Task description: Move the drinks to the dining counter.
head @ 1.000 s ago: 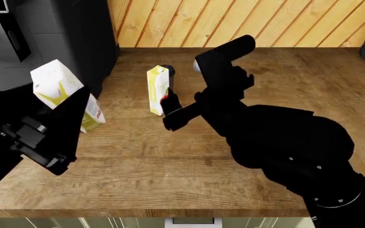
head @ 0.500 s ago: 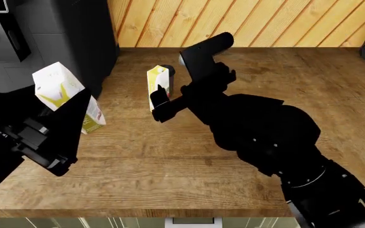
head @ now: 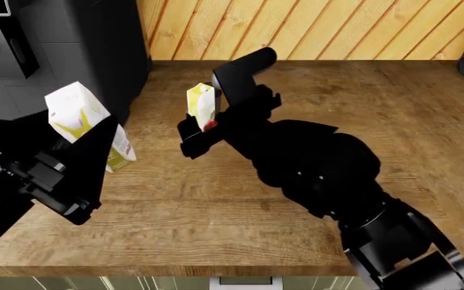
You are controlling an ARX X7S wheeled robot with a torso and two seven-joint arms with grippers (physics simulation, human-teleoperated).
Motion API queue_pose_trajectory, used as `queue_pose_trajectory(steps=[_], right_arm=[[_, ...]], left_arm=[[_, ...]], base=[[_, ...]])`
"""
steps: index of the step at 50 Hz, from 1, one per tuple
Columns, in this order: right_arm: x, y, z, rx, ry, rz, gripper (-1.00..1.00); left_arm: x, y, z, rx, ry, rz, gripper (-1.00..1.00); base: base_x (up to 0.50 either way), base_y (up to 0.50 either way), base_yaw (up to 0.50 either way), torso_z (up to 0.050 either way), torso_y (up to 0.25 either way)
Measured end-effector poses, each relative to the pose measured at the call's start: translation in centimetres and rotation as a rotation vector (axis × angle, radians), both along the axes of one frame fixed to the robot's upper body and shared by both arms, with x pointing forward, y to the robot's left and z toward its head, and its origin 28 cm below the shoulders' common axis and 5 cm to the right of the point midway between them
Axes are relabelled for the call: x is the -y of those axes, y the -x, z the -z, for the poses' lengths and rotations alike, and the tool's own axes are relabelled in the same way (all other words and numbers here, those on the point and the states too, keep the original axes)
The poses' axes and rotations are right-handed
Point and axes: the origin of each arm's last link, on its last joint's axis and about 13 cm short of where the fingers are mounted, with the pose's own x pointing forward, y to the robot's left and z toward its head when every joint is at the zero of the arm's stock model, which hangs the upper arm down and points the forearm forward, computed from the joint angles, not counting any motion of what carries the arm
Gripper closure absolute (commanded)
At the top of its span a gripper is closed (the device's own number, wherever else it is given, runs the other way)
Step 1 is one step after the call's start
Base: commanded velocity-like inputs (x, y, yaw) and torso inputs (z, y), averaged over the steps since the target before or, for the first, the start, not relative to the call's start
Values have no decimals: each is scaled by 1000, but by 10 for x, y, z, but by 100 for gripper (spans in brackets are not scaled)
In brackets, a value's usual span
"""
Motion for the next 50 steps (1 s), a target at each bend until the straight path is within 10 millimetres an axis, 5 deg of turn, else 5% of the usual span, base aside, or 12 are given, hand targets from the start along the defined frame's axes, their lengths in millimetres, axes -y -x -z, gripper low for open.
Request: queue_pose_trajectory(steps=[39, 40, 50], right_arm=[[-14, -27, 15, -50, 20, -54, -100], [-14, -28, 15, -51, 20, -53, 100], [-12, -31, 15, -44, 18, -35, 100]], left_arm=[[0, 0, 3, -16, -15, 0, 100], [0, 1, 3, -16, -15, 0, 100], [-1, 3, 4, -20, -15, -7, 100]], base=[[0, 0, 0, 0, 1], [0, 0, 0, 0, 0], [0, 0, 0, 0, 0]])
